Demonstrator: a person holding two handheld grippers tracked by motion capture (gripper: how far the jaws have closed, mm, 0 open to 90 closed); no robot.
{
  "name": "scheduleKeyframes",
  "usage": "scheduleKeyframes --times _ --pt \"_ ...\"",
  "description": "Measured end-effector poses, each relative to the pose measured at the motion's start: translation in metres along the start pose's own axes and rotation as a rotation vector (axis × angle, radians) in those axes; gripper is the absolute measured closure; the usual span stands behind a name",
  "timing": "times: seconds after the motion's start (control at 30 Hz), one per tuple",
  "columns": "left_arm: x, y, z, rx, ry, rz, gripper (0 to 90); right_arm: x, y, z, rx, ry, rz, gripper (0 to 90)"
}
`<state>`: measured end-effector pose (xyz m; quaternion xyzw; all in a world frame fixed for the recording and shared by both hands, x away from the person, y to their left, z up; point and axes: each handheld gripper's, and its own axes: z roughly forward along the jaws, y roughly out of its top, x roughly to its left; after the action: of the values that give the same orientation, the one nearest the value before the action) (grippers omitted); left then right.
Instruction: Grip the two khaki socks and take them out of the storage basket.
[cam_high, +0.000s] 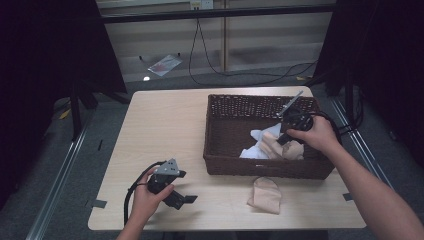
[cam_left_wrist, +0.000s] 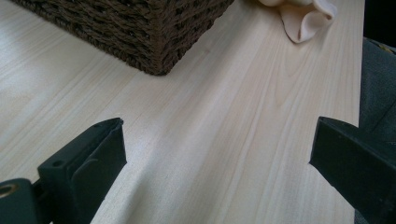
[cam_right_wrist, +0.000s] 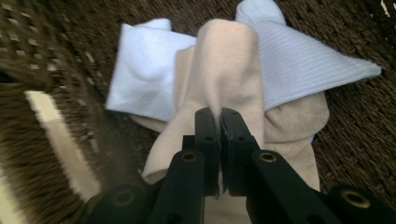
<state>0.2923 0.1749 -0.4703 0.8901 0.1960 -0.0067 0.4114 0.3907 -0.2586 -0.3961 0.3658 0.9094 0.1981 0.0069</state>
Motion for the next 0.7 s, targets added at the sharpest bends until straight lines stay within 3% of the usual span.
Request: scheduleKeyframes --times 0.7 --pt "0.0 0.0 0.0 0.008 -0.001 0.007 3.2 0.01 -0.004 -0.056 -0.045 0.064 0.002 87.5"
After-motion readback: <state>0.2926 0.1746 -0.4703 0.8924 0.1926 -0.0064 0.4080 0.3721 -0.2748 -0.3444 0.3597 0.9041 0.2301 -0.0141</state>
